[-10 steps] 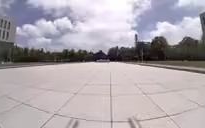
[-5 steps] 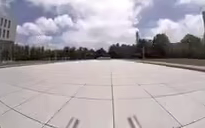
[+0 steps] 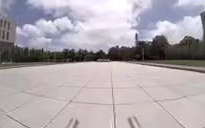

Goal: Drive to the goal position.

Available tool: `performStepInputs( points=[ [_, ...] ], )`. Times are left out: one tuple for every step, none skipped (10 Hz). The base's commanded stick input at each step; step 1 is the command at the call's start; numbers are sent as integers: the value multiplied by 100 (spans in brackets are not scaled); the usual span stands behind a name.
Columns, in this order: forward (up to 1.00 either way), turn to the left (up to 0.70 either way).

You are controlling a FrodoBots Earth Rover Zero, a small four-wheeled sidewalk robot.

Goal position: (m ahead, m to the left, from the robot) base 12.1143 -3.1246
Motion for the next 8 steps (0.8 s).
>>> performStepInputs(
  points=[
    [50,0],
    [50,0],
    [50,0],
    [50,0],
    [50,0],
    [50,0],
    [50,0],
    [50,0]
  ],
)
